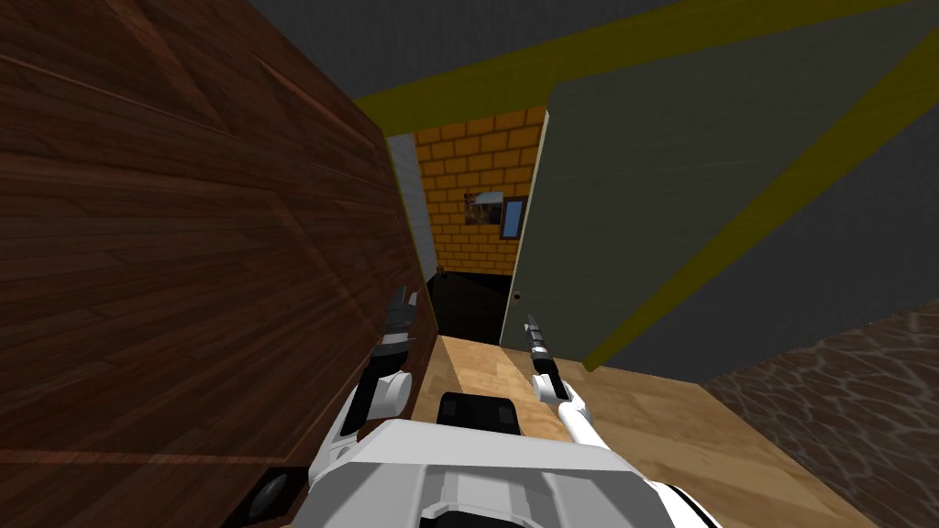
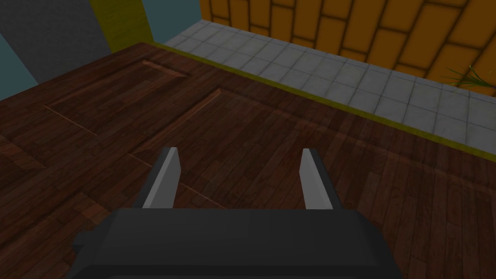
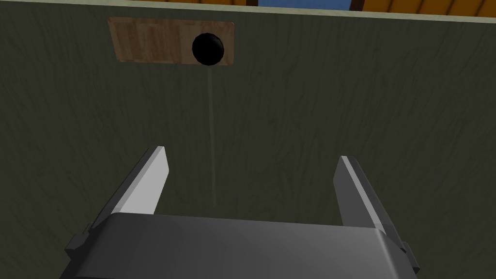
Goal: Pull the door open
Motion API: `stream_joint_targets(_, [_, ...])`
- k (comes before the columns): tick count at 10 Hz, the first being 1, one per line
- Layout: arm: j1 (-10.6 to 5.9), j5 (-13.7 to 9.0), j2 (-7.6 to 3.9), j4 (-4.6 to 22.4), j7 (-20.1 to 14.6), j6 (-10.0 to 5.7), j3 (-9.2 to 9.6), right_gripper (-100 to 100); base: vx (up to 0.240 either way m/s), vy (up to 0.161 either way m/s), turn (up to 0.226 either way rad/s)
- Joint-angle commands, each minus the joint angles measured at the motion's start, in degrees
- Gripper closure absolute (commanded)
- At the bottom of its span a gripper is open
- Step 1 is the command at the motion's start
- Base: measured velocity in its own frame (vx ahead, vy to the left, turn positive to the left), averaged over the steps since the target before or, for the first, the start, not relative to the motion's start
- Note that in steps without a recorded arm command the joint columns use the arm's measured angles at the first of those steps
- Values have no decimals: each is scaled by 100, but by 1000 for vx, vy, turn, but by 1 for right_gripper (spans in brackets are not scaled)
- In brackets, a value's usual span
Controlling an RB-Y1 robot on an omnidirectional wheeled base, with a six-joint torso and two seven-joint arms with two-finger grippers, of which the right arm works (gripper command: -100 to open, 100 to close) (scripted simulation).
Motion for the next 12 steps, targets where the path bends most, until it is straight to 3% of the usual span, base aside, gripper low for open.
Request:
stream_joint_targets(1, [-102,-25,-21,245,-33,-36,-18,-100,110,-17,26])
stream_joint_targets(7, [-458,-106,-58,1123,-124,-192,-80,-100,94,-15,21])
stream_joint_targets(9, [-530,-123,-65,1299,-142,-224,-93,-100,90,-19,19])
stream_joint_targets(10, [-507,-116,-58,1245,-130,-223,-89,-100,39,-8,4])
stream_joint_targets(11, [-468,-140,-151,1275,-209,-254,-116,-100,86,43,86])
stream_joint_targets(12, [-468,-140,-151,1275,-209,-254,-116,-100,121,33,58])
